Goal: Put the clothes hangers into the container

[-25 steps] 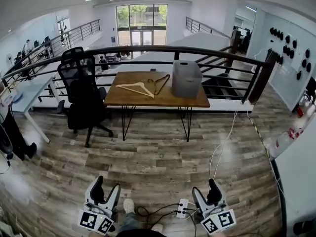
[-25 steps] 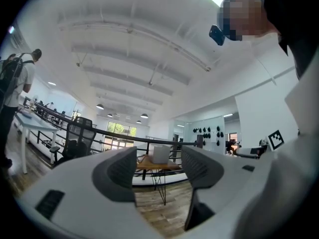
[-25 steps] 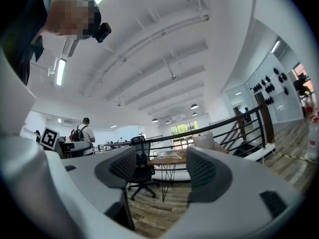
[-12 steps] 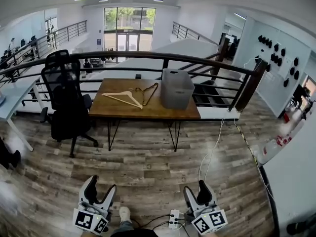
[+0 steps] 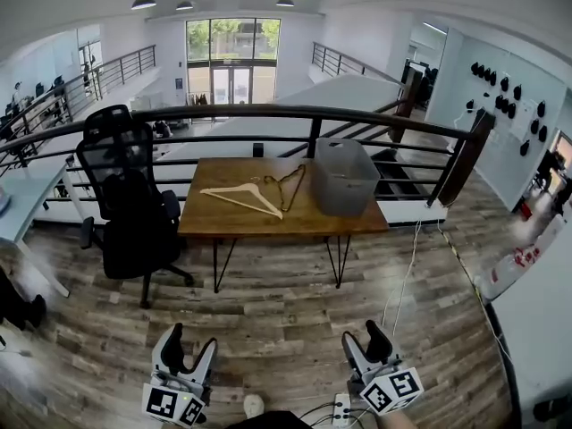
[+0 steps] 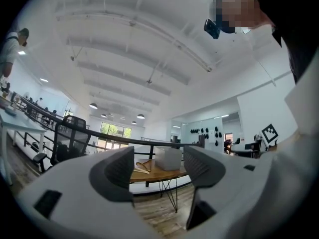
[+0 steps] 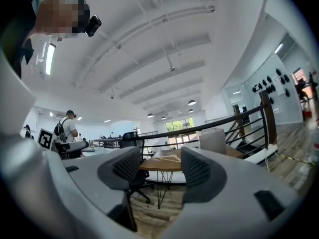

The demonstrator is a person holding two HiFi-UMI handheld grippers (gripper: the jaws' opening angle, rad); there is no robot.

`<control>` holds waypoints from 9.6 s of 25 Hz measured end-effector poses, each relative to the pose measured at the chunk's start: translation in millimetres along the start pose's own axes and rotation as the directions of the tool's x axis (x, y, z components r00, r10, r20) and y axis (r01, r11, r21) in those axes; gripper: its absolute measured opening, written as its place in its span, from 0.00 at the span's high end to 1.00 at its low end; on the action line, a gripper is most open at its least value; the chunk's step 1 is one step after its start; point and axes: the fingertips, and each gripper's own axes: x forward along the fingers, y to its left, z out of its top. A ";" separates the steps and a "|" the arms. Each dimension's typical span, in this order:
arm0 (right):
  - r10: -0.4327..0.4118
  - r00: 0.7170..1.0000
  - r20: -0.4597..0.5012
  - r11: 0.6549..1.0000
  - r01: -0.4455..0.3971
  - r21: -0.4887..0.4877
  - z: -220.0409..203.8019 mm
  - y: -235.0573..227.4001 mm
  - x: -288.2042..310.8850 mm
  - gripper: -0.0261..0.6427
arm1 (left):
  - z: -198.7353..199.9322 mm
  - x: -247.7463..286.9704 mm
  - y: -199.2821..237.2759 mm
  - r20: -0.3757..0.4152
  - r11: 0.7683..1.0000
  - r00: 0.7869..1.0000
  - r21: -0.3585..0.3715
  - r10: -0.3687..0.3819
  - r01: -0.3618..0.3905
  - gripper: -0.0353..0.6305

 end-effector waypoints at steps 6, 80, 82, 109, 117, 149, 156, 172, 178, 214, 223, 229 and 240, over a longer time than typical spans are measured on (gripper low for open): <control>0.028 0.999 -0.042 0.999 -0.029 -0.016 -11.6 27.5 42.7 0.60 | -11.4 -0.3 50.5 -0.027 1.000 0.999 -0.017 0.024 -0.025 0.50; 0.128 0.940 -0.316 0.987 -0.153 -0.057 -49.4 -172.4 552.8 0.70 | -81.4 470.5 236.0 -0.129 0.998 0.991 -0.046 0.038 -0.045 0.50; 0.120 0.935 -0.333 0.986 -0.150 -0.067 -56.6 -169.8 564.5 0.70 | -83.2 469.5 246.2 -0.130 0.998 0.991 -0.047 0.041 -0.048 0.50; 0.138 0.696 -0.705 0.931 -0.333 -0.146 -212.4 -176.7 716.2 0.69 | -146.2 497.0 309.6 -0.326 0.965 0.920 -0.071 0.217 -0.253 0.50; 0.141 0.617 -0.775 0.905 -0.398 -0.152 -250.3 -175.1 735.2 0.66 | -168.9 489.8 311.6 -0.369 0.937 0.885 -0.091 0.283 -0.337 0.50; 0.164 0.455 -0.875 0.938 -0.347 -0.005 -277.0 -145.8 720.1 0.85 | -229.2 473.3 312.0 -0.486 0.923 0.844 -0.167 0.228 -0.346 0.50; 0.212 0.428 -0.879 0.931 -0.361 0.049 -266.6 -131.8 693.7 0.84 | -270.1 476.2 294.7 -0.561 0.904 0.816 -0.265 0.138 -0.335 0.50; 0.236 0.422 -0.875 0.937 -0.338 0.089 -261.4 -126.2 683.8 0.84 | -333.3 517.4 311.1 -0.545 0.496 0.833 -0.698 0.099 -0.516 0.50; 0.245 0.423 -0.873 0.937 -0.334 0.101 -256.4 -123.6 683.7 0.84 | -339.8 526.9 306.8 -0.532 0.335 0.844 -0.784 0.070 -0.522 0.50; 0.408 0.316 -0.856 0.846 -0.484 0.224 -241.2 -145.3 648.9 0.83 | -356.3 547.1 380.3 -0.479 0.043 0.810 -0.852 0.339 -0.522 0.73; 0.374 0.332 -0.866 0.852 -0.491 0.180 -247.0 -152.4 645.2 0.83 | -330.0 558.2 373.2 -0.282 0.000 0.900 -0.954 0.334 -0.299 0.86; 0.380 0.397 -0.836 0.852 -0.503 0.149 -239.0 -164.5 646.2 0.83 | -278.3 579.8 353.7 -0.102 0.073 0.960 -0.989 0.261 -0.125 0.86; 0.558 0.415 -0.719 0.782 -0.554 0.287 -213.8 -124.3 649.8 0.69 | -238.9 566.7 361.1 0.027 0.066 0.982 -0.998 0.189 0.015 0.85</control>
